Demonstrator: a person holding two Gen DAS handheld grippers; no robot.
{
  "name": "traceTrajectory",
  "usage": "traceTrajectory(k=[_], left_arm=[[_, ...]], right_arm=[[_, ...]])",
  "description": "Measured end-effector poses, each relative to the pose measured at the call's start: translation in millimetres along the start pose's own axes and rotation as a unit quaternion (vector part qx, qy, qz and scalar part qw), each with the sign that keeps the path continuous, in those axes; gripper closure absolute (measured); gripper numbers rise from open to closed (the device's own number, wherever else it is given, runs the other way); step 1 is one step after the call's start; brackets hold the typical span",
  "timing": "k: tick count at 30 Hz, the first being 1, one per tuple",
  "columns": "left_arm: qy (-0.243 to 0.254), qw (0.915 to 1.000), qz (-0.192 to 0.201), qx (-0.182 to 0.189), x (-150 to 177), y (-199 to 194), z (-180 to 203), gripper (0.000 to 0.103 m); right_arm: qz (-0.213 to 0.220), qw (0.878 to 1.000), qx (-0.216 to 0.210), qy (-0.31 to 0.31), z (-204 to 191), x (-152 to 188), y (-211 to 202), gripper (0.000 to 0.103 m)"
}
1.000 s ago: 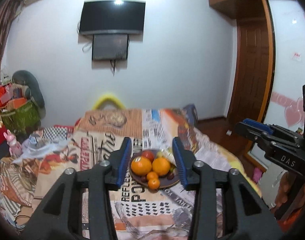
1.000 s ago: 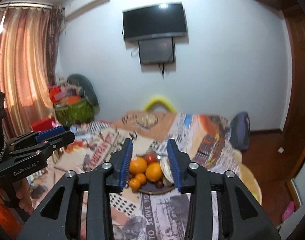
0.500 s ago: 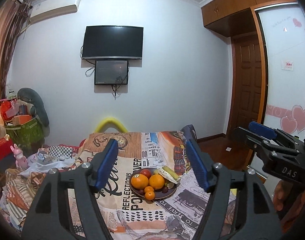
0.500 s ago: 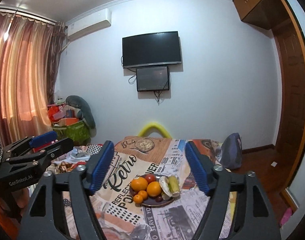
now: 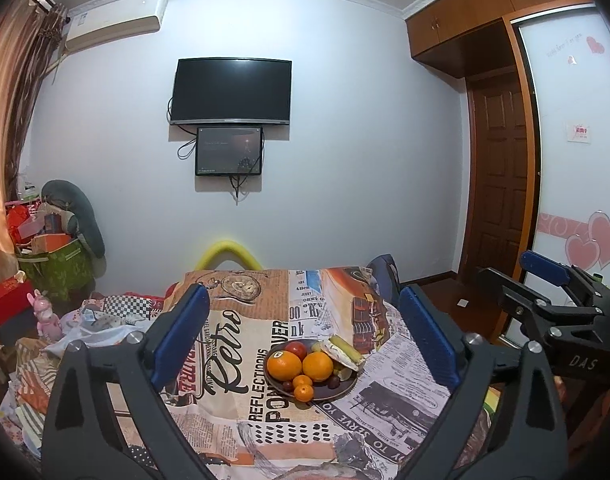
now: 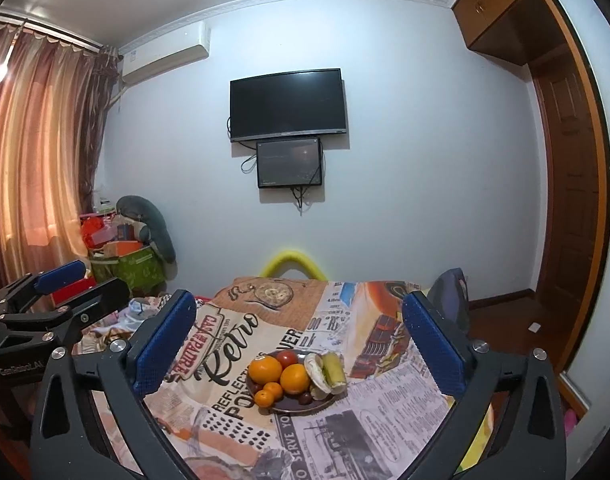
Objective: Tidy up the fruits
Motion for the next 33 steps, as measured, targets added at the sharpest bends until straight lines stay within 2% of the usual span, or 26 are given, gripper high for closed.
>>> traceTrajectory(k=[33], left_arm=[[0.0, 1.0, 0.001, 0.005, -1.1, 2.5, 3.6, 0.001]], right_arm=[[0.005, 1.0, 0.009, 0.005, 6.1, -4.4, -6.8, 0.0]])
Point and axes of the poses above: each gripper's, at about its wrist camera, not at the fingertips, and y roughly the way its jaws point, z to its right, x to its underside, the point moved 10 cm from there along y, roughly the way its jaws point, and after that the axes turned 8 degrees about -z, right-handed, at the moved point
